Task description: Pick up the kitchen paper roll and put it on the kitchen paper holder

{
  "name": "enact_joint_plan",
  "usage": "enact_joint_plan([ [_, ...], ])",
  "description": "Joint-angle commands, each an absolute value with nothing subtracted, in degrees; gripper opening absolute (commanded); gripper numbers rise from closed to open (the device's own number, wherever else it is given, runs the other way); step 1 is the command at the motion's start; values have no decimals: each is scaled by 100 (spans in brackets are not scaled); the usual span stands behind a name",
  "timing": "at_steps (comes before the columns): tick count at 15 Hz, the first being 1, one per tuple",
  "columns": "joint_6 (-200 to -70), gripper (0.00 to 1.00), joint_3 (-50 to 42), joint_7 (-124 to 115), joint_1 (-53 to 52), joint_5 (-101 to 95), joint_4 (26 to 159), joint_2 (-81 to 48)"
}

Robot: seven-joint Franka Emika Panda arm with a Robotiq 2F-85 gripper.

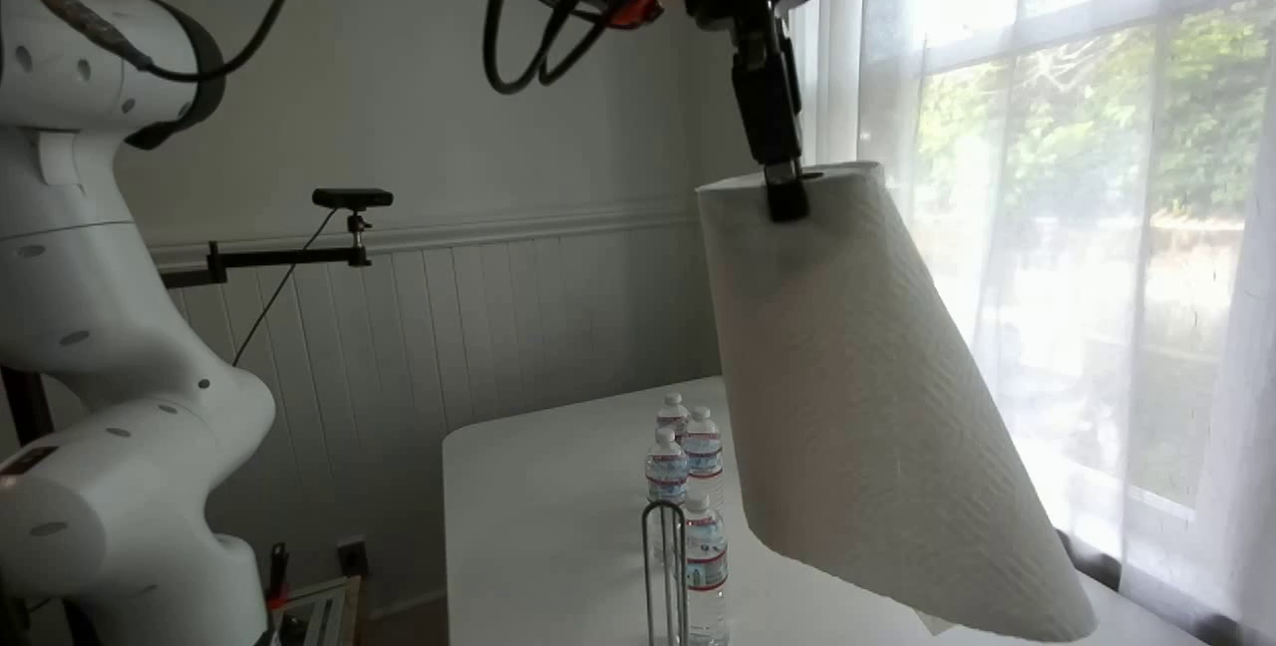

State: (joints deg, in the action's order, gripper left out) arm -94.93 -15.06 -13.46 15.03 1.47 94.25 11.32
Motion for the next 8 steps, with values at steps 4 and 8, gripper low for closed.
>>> enact_joint_plan([
  [4, -8247, 4, -1598, -1074, 1481, 469, 8308, 1071],
  [8, -7649, 4, -1632, -831, 1505, 314, 7987, 978],
])
